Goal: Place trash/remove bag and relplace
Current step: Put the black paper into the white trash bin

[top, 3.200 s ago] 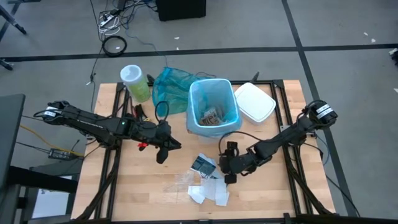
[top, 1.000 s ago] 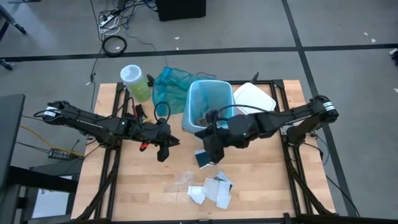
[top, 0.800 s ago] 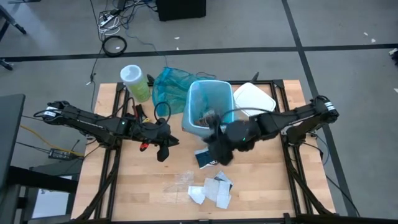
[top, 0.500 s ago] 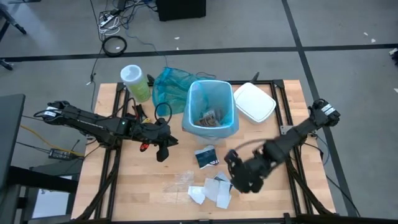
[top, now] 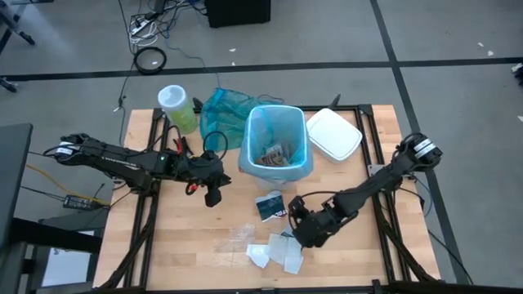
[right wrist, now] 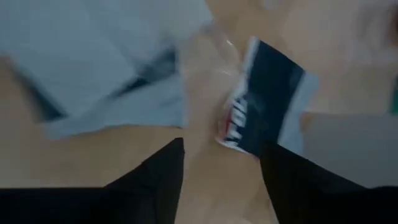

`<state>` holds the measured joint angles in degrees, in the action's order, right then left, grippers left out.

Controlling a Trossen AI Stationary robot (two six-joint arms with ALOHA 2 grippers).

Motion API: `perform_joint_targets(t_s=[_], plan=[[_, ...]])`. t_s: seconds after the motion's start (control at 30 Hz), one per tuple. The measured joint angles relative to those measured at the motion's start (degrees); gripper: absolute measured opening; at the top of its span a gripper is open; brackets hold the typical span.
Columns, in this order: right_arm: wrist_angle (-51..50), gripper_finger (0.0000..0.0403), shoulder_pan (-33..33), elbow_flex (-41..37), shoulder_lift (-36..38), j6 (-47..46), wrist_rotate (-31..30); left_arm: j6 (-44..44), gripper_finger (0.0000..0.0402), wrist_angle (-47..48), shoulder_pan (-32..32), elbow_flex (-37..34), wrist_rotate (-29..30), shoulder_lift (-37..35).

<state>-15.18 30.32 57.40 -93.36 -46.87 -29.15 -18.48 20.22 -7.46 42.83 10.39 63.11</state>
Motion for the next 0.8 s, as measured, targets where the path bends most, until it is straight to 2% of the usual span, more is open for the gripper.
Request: perform_joint_targets(t_s=[0.1,0.23,0.33,0.53,0.8], plan=[[1.16,0.0208,-1.62,-0.56,-1.73,2.25,-0.09,0.30,0.0067,-0.22,0.00,-0.27,0.05,0.00],[9.17,0.0204,-3.74,-0.54,-4.92,7.13,0.99,-2.88,0.0067,-6.04,-0.02,-4.97,-0.19,0.00],[12.72,0.0202,-4.57,-0.51,-7.11,8.59,1.51,-6.58,0.0067,-12.09,-0.02,-9.02,-2.61,-0.02],[9.43,0.0201,-5.50,-0.42,-8.72,7.49,1.81,-10.75,0.0067,-22.18,-0.02,-14.10,-3.61,0.00],[7.80,0.0201,-7.38,-0.39,-8.67,7.45,1.71,-10.41,0.0066,-22.75,-0.02,-14.19,-2.97,0.00]])
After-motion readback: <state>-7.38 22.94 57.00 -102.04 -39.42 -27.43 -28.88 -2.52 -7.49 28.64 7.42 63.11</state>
